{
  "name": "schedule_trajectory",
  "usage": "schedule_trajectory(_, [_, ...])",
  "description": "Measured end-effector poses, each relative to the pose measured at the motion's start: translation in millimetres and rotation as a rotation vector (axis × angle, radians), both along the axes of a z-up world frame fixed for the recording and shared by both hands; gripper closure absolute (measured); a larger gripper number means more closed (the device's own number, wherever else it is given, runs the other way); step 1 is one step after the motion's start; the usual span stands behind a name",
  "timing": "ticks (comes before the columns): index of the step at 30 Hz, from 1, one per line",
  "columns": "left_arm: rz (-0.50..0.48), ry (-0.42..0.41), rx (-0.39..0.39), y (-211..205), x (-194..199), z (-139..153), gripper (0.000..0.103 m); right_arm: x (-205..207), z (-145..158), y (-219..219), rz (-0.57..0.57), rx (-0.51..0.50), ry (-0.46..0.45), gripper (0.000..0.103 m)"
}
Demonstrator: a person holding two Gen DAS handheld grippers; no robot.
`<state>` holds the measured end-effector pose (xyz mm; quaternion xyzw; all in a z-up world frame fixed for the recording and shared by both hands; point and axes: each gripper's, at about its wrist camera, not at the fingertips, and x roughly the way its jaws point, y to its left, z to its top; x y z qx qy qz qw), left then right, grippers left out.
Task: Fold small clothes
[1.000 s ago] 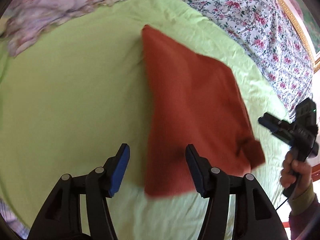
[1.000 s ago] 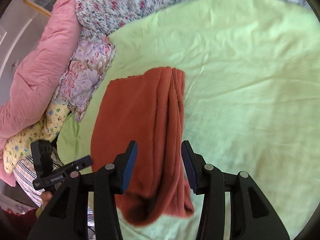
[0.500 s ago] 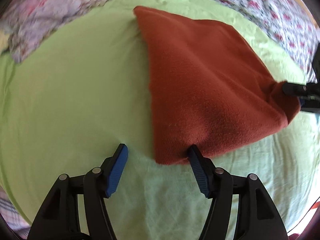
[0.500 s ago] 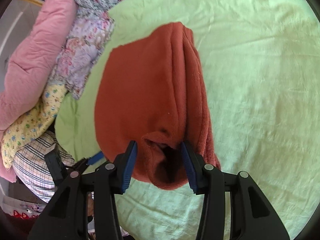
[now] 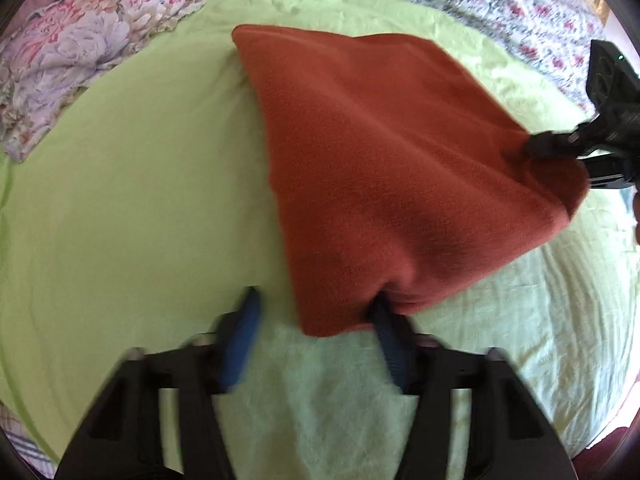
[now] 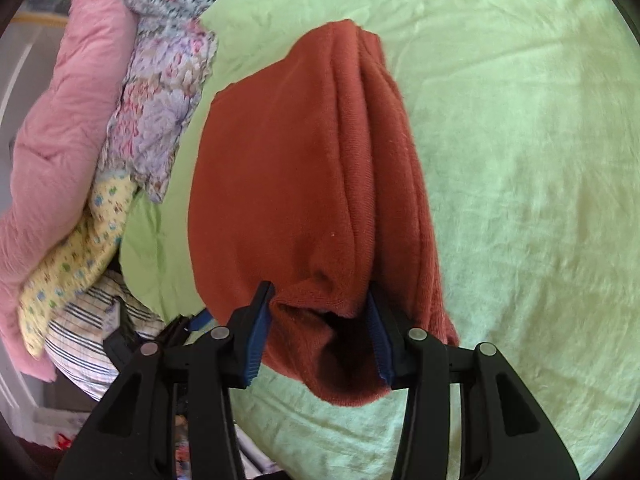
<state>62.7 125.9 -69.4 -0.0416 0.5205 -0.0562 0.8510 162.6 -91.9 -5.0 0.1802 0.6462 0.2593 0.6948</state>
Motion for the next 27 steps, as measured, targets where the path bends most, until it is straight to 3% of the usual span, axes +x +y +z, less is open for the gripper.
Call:
schedule_trajectory(1, [-0.003,0.013,-0.054,1,2,2,0.086,-1,1,1,0.010,-0.010,-0.018,0.083])
schedule_trajectory(4, [0.041,0.010,-0.083,-1,4,15,0.091,2,10,-3,0.000,0.023,-0.059,0.089])
schedule_trajectory(8, [0.125,0.023,-0.267,11,-7,42,0.093,0,57,-18,0.019,0.159,-0.240,0.093])
schedule_trajectory(10, [0.141,0.045,-0.318,14,-11,41,0.093,-2,66,-26,0.053,0.164,-0.315,0.093])
schedule_trajectory(18, [0.122,0.153,-0.280,9,-4,10,0.091,-2,-29,-47,0.123,-0.044,-0.253,0.094])
schedule_trajectory(24, [0.108,0.205,-0.259,9,-3,8,0.088,-10,-31,-56,0.117,-0.077,-0.233,0.094])
schedule_trajectory(27, [0.088,0.187,-0.265,10,-6,25,0.088,-10,-23,-61,0.105,-0.088,-0.191,0.094])
